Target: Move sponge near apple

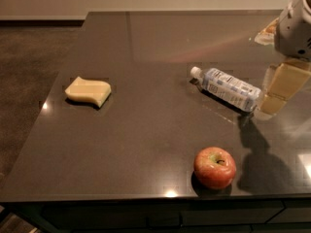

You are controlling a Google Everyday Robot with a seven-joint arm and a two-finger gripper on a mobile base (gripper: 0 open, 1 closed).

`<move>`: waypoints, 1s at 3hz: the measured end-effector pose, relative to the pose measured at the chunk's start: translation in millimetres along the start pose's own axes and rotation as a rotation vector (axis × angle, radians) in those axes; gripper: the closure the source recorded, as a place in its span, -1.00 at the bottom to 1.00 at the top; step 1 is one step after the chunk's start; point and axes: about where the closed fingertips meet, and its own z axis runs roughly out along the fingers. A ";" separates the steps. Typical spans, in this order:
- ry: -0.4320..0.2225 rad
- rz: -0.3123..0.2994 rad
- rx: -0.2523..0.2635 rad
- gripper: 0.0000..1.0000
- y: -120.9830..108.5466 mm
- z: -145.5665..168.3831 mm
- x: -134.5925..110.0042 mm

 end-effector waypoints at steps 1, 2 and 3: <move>-0.072 -0.042 -0.022 -1.00 -19.8 16.9 -37.4; -0.129 -0.093 -0.051 -1.00 -36.9 41.3 -80.6; -0.168 -0.130 -0.089 -1.00 -47.2 71.9 -124.3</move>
Offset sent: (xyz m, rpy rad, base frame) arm 0.0998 0.1243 -0.0203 0.1548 0.0144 0.2192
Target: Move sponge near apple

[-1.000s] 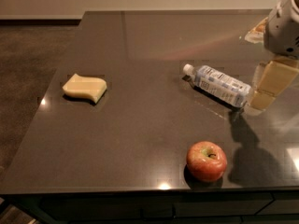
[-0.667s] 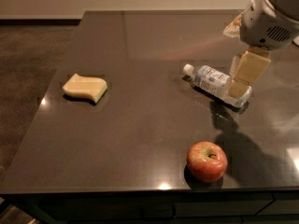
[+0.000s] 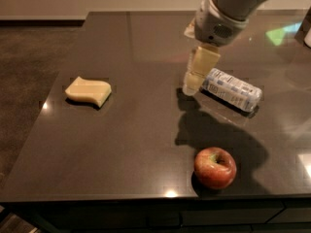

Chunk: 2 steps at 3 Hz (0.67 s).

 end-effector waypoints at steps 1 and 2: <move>-0.033 -0.005 -0.046 -1.00 -6.7 33.8 -39.7; -0.057 -0.004 -0.083 -1.00 -2.7 62.8 -75.7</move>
Offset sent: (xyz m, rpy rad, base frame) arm 0.0229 0.1457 -0.0470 0.0857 0.1164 0.0619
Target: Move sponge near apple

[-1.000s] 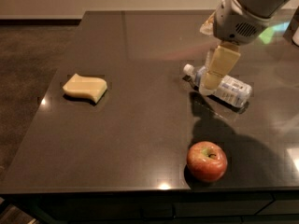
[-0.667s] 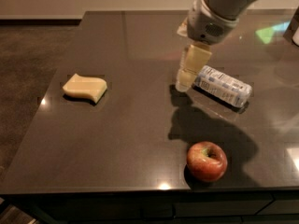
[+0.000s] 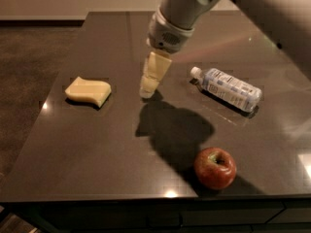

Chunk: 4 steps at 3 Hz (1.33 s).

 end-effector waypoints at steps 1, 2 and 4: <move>-0.022 0.003 -0.014 -1.00 6.8 25.1 -30.6; -0.037 -0.011 -0.010 -1.00 14.4 52.2 -55.6; -0.012 0.008 -0.009 -1.00 9.3 95.5 -82.9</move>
Offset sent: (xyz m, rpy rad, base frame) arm -0.0076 0.1119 -0.0447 0.0526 -0.0131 0.0290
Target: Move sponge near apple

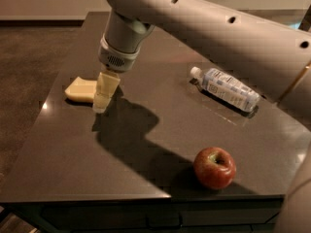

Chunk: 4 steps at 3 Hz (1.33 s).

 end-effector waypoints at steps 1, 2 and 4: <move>0.007 0.009 -0.011 -1.00 -1.9 11.0 -11.5; 0.018 0.020 -0.016 -1.00 -3.5 22.1 -19.8; 0.065 0.025 -0.019 -0.65 -11.2 42.0 -21.1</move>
Offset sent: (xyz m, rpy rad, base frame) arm 0.0122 0.0400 -0.0159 -0.0229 0.0333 -0.0285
